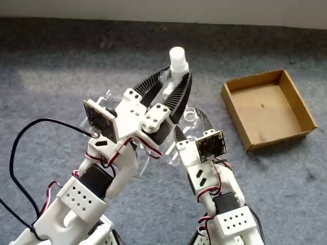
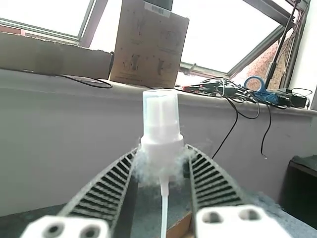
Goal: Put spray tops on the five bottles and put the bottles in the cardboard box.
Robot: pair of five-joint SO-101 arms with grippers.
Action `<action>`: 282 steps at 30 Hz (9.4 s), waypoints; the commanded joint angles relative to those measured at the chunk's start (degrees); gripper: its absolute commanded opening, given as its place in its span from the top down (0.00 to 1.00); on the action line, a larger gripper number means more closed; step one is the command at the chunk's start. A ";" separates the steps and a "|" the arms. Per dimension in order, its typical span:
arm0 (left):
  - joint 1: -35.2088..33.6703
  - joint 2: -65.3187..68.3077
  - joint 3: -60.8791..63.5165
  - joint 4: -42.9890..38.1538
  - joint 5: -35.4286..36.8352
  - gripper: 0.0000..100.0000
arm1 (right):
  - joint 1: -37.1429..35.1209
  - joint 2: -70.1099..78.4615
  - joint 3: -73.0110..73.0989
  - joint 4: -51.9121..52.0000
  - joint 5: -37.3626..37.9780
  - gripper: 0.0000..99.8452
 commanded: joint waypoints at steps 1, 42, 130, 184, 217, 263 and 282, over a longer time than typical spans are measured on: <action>-0.31 -1.10 -1.01 -1.05 -0.09 0.99 | -0.04 -0.92 7.87 -1.27 0.62 0.88; 3.21 4.09 16.48 0.53 -2.46 0.99 | 0.04 -0.92 7.87 -1.27 0.70 0.88; 3.03 6.02 7.16 19.34 -1.14 0.67 | 2.15 -0.92 7.96 -1.27 0.62 0.88; -2.24 7.60 6.73 2.46 12.04 0.99 | 1.80 -0.66 7.96 -1.19 0.62 0.88; -11.82 -24.57 9.10 41.32 -6.33 0.99 | 10.24 -1.01 -5.41 17.71 0.18 0.88; -15.96 -45.41 35.82 68.22 -6.68 0.99 | 37.41 59.47 -51.47 -11.03 0.18 0.88; -15.96 -45.41 36.62 66.64 -6.68 0.99 | 39.08 107.38 -84.00 -32.84 0.18 0.88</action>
